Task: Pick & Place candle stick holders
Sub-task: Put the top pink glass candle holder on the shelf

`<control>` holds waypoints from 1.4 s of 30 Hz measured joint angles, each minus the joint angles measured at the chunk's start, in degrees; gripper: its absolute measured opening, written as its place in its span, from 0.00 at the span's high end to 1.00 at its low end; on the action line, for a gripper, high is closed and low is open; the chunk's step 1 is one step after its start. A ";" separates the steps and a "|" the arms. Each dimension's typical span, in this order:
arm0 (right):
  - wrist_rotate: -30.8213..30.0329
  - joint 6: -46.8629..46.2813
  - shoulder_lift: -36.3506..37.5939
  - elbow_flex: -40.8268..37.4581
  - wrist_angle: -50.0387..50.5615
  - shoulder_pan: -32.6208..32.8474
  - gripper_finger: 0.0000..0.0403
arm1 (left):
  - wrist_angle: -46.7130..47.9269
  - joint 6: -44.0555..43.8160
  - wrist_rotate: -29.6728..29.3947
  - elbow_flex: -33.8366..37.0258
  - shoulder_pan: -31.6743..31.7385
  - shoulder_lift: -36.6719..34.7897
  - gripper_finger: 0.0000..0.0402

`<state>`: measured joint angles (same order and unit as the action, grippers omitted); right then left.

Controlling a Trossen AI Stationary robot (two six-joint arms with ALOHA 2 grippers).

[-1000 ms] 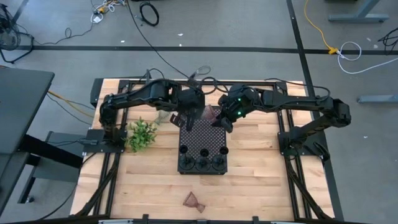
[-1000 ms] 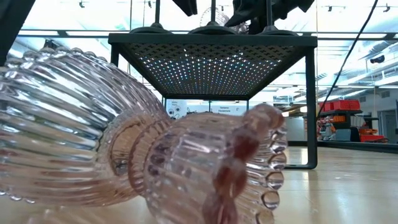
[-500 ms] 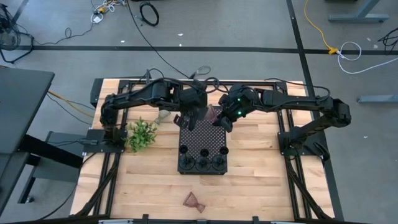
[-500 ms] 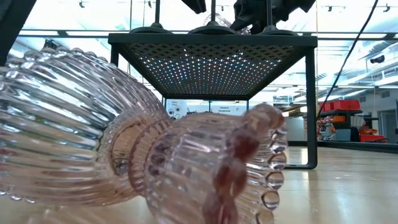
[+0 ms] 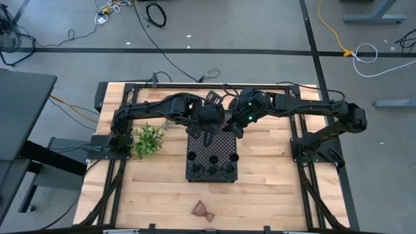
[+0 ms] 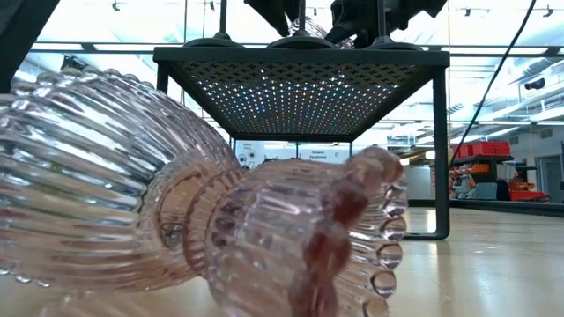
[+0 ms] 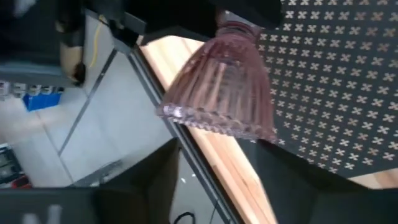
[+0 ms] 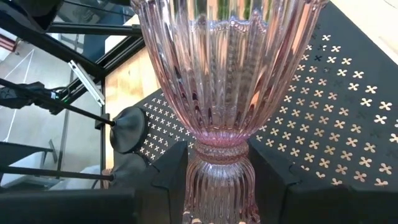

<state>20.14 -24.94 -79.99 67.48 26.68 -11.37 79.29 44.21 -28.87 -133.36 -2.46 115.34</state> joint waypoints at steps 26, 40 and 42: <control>0.93 5.33 -0.04 -0.15 2.40 1.22 0.67 | -1.55 -4.18 0.36 -0.04 -2.86 3.51 0.17; -1.85 6.00 0.02 -0.04 2.67 0.98 0.67 | 3.18 -9.24 0.86 -0.02 -3.69 3.55 0.17; -1.92 5.99 0.02 -0.04 2.60 0.91 0.67 | 3.39 -9.55 0.74 -0.02 -3.80 3.55 0.17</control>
<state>18.22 -18.96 -79.96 67.44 29.28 -10.46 82.68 34.66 -28.13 -133.38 -6.26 118.89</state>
